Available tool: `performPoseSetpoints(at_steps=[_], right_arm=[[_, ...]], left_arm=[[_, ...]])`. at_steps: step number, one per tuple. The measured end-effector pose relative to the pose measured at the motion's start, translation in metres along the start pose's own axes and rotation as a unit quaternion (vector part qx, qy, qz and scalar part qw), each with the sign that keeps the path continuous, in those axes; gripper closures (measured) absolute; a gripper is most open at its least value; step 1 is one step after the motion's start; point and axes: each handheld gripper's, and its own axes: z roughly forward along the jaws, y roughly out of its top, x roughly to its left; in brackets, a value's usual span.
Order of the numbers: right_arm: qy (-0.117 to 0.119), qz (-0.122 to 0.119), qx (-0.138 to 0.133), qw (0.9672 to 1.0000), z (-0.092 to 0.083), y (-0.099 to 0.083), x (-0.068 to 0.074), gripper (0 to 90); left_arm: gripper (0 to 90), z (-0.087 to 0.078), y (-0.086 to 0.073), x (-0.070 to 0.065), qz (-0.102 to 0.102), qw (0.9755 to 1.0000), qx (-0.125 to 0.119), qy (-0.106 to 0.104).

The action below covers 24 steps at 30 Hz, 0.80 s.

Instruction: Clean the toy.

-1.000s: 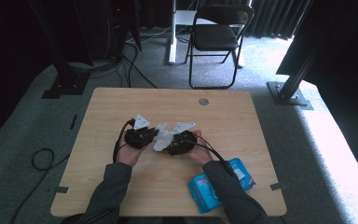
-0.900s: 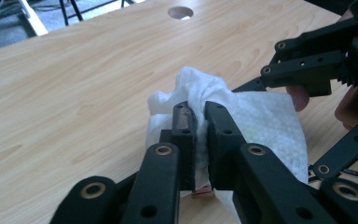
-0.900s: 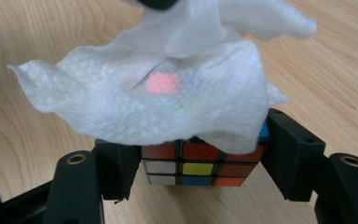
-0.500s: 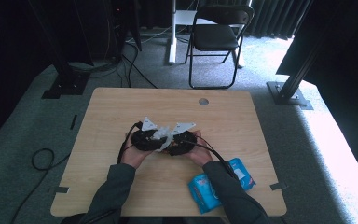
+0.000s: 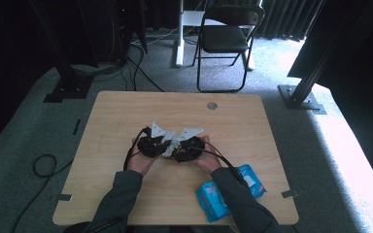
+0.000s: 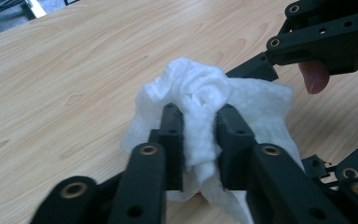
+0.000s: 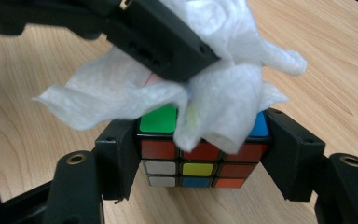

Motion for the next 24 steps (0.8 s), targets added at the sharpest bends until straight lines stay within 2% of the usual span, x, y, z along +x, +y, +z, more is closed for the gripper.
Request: performPoseSetpoints(at_steps=[3, 8, 14, 19, 24], right_arm=[[0.002, 0.003, -0.003, 1.0, -0.001, 0.0, 0.0, 34.3], [0.001, 0.003, -0.005, 1.0, -0.001, 0.0, -0.001, 34.3], [-0.002, 0.004, -0.009, 0.9999, -0.002, 0.0, -0.002, 34.3], [-0.001, 0.006, -0.016, 0.9998, -0.004, 0.0, -0.002, 34.3], [0.003, 0.005, -0.02, 0.9998, -0.005, 0.0, -0.001, 34.3]], left_arm=[[80.6, -0.003, 0.0, 0.005, -0.008, 0.9999, -0.006, 0.006], [81.4, -0.008, -0.002, 0.018, -0.031, 0.9993, -0.012, 0.019], [81.5, -0.014, -0.005, 0.032, -0.046, 0.9983, -0.013, 0.034], [81.4, -0.011, -0.008, 0.036, -0.048, 0.9981, -0.006, 0.038], [81.3, -0.006, -0.011, 0.034, -0.043, 0.9986, -0.001, 0.031]])
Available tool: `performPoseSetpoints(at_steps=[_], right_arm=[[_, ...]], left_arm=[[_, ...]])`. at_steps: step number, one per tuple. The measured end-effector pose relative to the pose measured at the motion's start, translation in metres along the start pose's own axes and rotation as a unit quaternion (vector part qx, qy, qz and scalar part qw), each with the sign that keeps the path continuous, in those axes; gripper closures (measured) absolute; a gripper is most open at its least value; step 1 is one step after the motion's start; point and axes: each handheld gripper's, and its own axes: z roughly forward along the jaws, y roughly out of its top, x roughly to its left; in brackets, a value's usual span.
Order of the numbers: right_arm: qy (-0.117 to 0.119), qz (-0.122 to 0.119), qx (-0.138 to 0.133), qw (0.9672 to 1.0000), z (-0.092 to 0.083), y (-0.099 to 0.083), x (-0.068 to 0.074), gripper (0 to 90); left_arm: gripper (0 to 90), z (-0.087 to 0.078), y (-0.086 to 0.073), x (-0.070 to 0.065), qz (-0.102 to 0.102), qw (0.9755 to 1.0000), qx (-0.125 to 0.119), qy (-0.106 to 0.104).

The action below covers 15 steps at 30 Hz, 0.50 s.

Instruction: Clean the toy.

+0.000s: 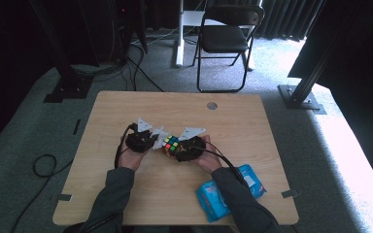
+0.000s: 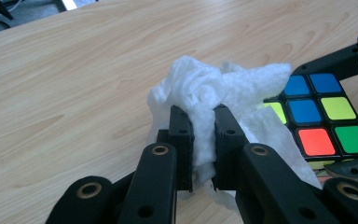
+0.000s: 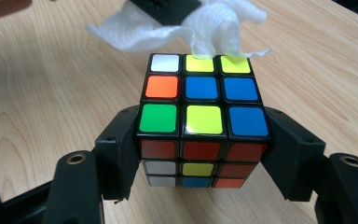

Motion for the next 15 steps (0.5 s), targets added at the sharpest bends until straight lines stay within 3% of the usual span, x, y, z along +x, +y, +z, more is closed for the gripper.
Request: performPoseSetpoints(at_steps=[15], right_arm=[[0.007, -0.001, -0.01, 0.9999, -0.0024, 0.0003, 0.0004, 34.3]], left_arm=[[81.2, 0.0072, -0.0031, -0.0072, 0.029, 0.9993, 0.003, -0.025]])
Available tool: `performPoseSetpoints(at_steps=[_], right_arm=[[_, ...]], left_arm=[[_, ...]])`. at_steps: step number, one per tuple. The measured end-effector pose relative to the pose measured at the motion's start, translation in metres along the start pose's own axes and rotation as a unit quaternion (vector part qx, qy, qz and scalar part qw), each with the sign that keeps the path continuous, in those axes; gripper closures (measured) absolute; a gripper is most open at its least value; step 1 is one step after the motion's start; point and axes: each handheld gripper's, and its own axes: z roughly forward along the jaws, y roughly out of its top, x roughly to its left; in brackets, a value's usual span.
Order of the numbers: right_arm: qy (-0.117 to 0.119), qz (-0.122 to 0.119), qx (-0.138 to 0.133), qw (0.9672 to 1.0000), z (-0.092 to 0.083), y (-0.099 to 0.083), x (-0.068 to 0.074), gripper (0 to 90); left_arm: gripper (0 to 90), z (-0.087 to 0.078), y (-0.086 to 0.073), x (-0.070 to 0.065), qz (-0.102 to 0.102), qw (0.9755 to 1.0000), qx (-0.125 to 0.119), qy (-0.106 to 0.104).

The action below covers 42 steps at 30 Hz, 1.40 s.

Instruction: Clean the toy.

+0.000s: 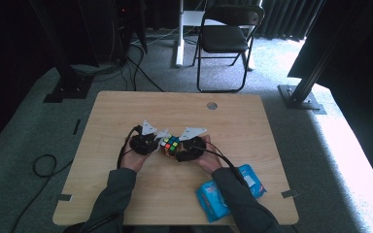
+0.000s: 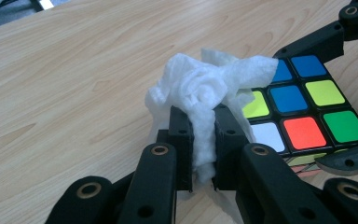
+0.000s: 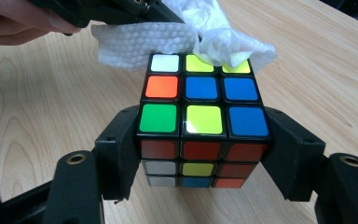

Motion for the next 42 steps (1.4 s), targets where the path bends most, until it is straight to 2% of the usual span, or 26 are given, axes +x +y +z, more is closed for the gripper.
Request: performPoseSetpoints(at_steps=[12, 23, 30, 42], right_arm=[[0.001, -0.001, -0.002, 1.0, 0.0, 0.0, 0.0, 34.4], [0.005, 0.004, -0.011, 0.9999, -0.003, 0.0, 0.0, 34.3], [0.002, 0.009, -0.018, 0.9998, -0.005, 0.0, -0.002, 34.3], [0.0, 0.014, -0.023, 0.9996, -0.006, 0.0, -0.003, 34.3]], left_arm=[[81.3, 0.005, -0.006, 0.002, 0.0, 0.9999, 0.007, -0.009], [81.4, 0.016, -0.016, -0.001, 0.008, 0.9994, 0.032, -0.011], [81.4, 0.021, -0.021, -0.002, 0.007, 0.9991, 0.04, -0.015], [81.4, 0.021, -0.022, -0.004, 0.004, 0.999, 0.042, -0.011]])
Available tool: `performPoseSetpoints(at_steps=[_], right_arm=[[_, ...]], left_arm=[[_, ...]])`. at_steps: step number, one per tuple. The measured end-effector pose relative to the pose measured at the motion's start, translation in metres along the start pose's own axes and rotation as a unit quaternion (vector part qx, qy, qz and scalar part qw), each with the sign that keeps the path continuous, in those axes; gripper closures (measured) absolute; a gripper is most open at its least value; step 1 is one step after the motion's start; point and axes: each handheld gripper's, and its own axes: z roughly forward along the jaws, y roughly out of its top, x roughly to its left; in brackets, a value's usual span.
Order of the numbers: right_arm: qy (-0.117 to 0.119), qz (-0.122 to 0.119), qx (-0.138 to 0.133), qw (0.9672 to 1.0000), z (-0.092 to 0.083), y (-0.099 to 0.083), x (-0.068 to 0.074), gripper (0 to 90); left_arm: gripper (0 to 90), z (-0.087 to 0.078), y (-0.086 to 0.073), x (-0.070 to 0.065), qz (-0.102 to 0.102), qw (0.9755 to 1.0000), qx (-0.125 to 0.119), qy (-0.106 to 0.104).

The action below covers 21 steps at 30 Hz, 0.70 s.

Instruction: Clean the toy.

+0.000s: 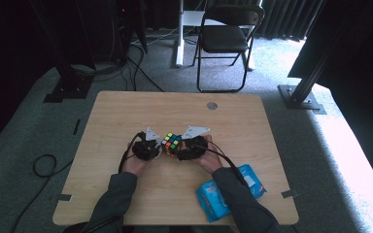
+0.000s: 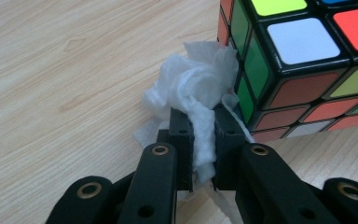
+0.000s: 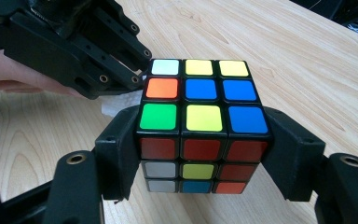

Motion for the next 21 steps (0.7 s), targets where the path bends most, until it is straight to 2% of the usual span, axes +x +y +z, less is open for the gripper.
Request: performPoseSetpoints(at_steps=[2, 5, 21], right_arm=[[0.001, 0.001, 0.0, 1.0, 0.0, 0.0, 0.0, 34.3], [0.004, -0.001, 0.0, 1.0, 0.0, 0.0, 0.001, 34.3], [0.01, -0.012, 0.004, 0.9999, 0.002, 0.0, 0.004, 34.3]], left_arm=[[81.5, -0.001, 0.0, 0.001, 0.0, 1.0, -0.001, -0.001], [81.5, -0.002, 0.002, 0.002, -0.013, 0.9998, -0.01, -0.007], [81.7, -0.01, 0.013, 0.006, -0.015, 0.9995, -0.027, -0.01]])
